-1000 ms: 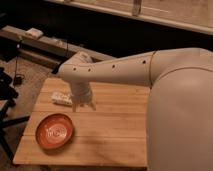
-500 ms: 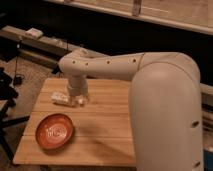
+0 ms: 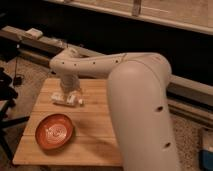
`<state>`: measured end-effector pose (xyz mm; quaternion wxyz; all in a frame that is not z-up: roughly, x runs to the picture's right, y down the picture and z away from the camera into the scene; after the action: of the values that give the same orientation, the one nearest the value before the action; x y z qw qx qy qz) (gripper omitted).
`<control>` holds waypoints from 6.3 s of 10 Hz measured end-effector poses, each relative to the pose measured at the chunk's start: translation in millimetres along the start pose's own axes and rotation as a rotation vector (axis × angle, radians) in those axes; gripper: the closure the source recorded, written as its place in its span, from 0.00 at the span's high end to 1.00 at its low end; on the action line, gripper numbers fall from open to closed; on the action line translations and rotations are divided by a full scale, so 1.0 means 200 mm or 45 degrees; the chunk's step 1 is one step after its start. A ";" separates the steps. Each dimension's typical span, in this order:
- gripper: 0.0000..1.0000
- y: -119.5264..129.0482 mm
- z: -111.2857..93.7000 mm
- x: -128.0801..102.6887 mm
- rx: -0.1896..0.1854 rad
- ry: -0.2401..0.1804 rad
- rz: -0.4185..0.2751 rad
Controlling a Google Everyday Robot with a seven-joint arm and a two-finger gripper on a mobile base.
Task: Place the bottle in the ceramic bowl
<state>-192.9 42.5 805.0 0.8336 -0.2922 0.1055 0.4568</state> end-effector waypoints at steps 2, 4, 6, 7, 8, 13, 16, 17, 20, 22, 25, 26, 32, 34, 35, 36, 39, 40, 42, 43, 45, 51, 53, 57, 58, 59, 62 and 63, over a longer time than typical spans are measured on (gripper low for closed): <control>0.65 0.02 0.07 -0.12 0.030 -0.014 -0.079; 0.65 -0.01 0.14 -0.22 0.071 -0.008 -0.133; 0.65 0.03 0.22 -0.31 0.074 -0.001 -0.181; 0.65 0.01 0.27 -0.34 0.090 0.017 -0.199; 0.65 0.00 0.31 -0.36 0.094 0.035 -0.210; 0.65 0.01 0.44 -0.42 0.090 0.102 -0.254; 0.65 0.00 0.48 -0.43 0.073 0.114 -0.267; 0.65 0.00 0.50 -0.42 0.066 0.125 -0.272; 0.65 0.03 0.54 -0.42 0.045 0.137 -0.290; 0.65 0.05 0.56 -0.41 0.029 0.156 -0.296; 0.65 0.07 0.58 -0.39 0.017 0.170 -0.301; 0.65 0.07 0.59 -0.38 0.015 0.173 -0.302; 0.34 0.09 0.63 -0.36 0.032 0.183 -0.275; 0.12 0.08 0.59 -0.34 0.064 0.174 -0.253; 0.04 0.06 0.54 -0.33 0.086 0.163 -0.245; 0.00 0.03 0.48 -0.33 0.104 0.145 -0.235; 0.00 -0.03 0.23 -0.27 0.127 0.085 -0.222; 0.00 -0.03 0.17 -0.23 0.127 0.074 -0.226; 0.00 0.06 0.10 -0.14 0.105 0.061 -0.253; 0.00 0.13 0.07 -0.07 0.084 0.054 -0.275; 0.00 0.21 0.03 0.03 0.058 0.052 -0.308; 0.00 0.56 0.00 0.23 -0.081 0.092 -0.464; 0.02 0.64 0.01 0.27 -0.116 0.110 -0.517; 0.36 0.73 0.05 0.30 -0.141 0.152 -0.558; 0.46 0.73 0.06 0.31 -0.146 0.162 -0.557; 0.59 0.74 0.08 0.31 -0.153 0.173 -0.556; 0.80 0.76 0.10 0.32 -0.170 0.192 -0.561; 0.80 0.77 0.11 0.32 -0.175 0.196 -0.562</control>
<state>-285.5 163.7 734.4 0.8807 -0.3983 0.0709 0.2462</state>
